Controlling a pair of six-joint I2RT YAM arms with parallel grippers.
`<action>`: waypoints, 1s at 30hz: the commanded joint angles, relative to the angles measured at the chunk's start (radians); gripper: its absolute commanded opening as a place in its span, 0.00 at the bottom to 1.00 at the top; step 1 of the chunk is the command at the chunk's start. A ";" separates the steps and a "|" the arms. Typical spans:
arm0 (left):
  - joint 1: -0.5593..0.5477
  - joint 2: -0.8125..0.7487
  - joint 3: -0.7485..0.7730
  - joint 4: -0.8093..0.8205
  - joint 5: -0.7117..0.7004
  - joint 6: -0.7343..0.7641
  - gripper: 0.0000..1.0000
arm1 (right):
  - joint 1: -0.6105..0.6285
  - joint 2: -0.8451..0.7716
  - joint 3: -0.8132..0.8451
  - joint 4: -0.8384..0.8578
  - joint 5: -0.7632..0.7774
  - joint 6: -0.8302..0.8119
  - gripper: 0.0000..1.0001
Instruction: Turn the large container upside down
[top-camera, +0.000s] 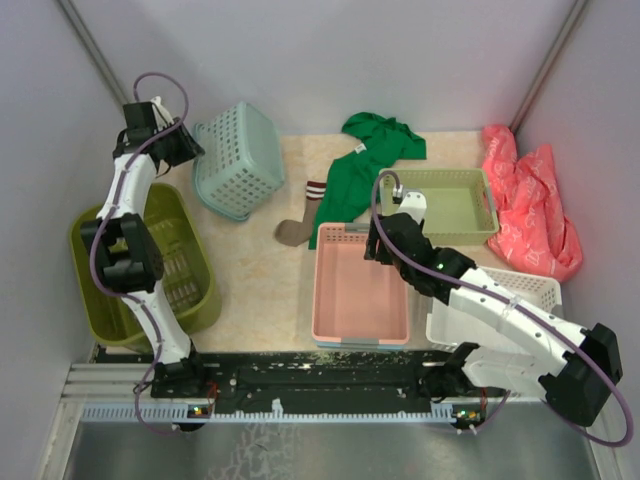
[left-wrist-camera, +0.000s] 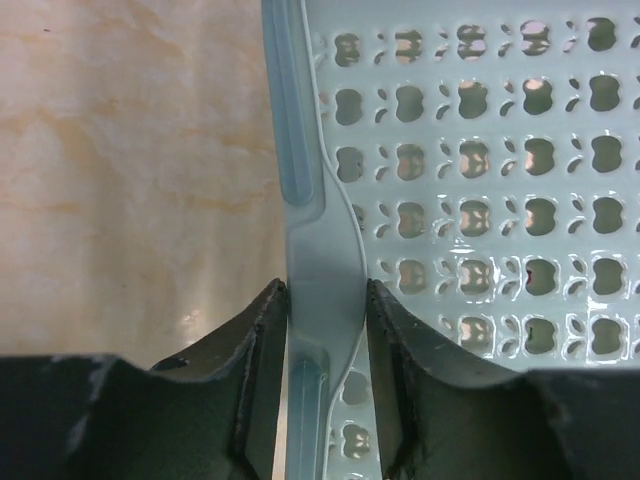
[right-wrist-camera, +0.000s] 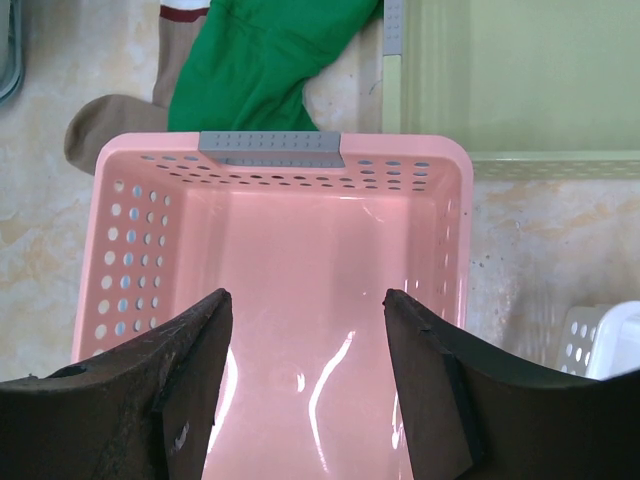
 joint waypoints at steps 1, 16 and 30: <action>0.018 0.024 0.011 -0.028 -0.004 0.012 0.52 | -0.005 -0.003 0.041 0.038 0.000 -0.002 0.63; 0.018 0.049 0.177 -0.162 -0.190 0.057 0.76 | -0.005 -0.032 0.016 0.034 0.006 -0.001 0.63; -0.101 -0.039 0.216 -0.124 -0.191 0.061 0.75 | -0.005 -0.036 0.012 0.039 0.002 0.000 0.63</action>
